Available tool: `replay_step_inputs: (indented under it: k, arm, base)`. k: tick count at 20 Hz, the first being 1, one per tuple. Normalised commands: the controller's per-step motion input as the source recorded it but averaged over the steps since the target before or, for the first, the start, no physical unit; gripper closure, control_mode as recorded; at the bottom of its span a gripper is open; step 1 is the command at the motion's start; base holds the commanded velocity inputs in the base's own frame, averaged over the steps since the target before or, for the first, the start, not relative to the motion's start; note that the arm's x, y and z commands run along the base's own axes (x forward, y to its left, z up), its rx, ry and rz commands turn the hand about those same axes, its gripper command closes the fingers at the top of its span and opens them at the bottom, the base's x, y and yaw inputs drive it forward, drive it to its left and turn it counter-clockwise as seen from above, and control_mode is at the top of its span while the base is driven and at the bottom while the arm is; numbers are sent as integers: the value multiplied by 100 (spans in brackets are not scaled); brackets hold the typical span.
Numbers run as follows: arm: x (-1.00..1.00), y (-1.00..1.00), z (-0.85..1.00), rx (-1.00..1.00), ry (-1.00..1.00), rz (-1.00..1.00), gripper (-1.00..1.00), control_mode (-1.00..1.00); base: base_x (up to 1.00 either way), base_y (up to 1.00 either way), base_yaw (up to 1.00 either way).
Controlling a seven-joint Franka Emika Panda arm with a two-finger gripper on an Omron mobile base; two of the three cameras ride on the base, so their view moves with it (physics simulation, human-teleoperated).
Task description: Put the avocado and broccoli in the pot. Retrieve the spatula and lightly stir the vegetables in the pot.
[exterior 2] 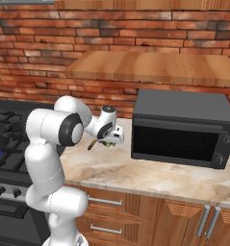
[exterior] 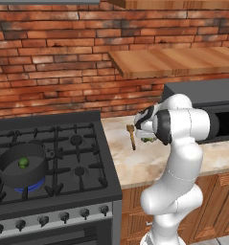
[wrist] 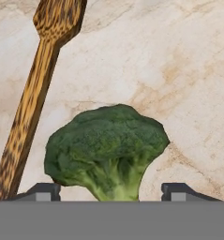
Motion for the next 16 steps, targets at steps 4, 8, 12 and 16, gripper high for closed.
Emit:
replay_step_inputs:
  k: [4,8,12,16]
  arm:
    - [0,0,0,0,0,0,100,-100]
    - [-5,0,0,0,0,0,100,-100]
    - [-54,3,9,0,-3,0,100,-100]
    - [-99,7,47,0,-16,0,100,-100]
  base:
    - [0,0,0]
    - [0,0,0]
    - [0,0,0]
    - [0,0,0]
